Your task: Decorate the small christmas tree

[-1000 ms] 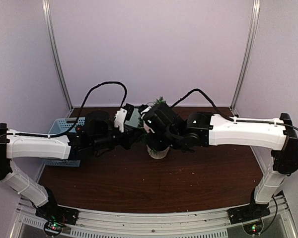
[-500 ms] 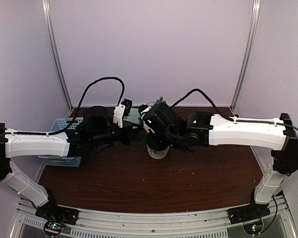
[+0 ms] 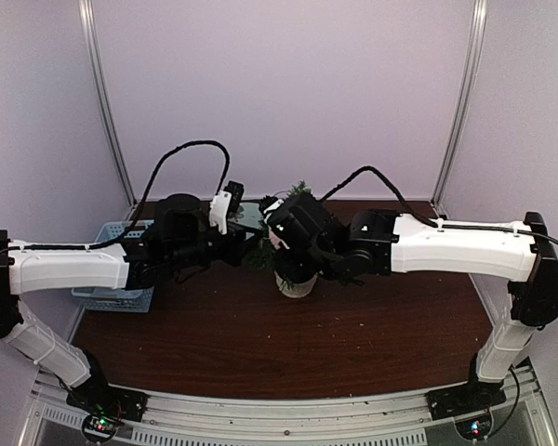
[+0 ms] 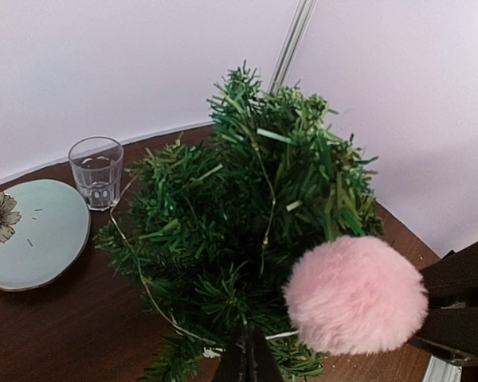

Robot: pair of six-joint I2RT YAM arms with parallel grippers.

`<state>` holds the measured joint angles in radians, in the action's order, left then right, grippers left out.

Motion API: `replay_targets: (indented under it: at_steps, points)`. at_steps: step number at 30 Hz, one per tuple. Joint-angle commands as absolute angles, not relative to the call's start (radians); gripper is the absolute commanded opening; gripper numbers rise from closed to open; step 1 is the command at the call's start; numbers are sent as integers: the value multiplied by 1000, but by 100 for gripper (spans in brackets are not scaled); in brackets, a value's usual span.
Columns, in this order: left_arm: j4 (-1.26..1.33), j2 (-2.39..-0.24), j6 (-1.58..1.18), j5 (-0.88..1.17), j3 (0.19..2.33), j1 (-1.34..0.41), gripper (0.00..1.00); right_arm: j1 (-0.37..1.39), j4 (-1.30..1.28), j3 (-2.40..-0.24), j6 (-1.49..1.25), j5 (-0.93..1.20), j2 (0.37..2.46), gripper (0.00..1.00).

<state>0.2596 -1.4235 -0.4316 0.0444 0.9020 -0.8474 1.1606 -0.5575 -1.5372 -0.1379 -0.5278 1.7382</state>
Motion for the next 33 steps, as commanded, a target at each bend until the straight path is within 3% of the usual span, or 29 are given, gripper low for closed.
replay_targets:
  at_steps: [1,33]
  points:
    - [270,-1425,-443,34,939,-835,0,1163,-561,-1539,-145,-532,1739,0]
    - [212,-1455,-474,-26,928,-789,0,1164,-563,-1517,-147,-540,1720,0]
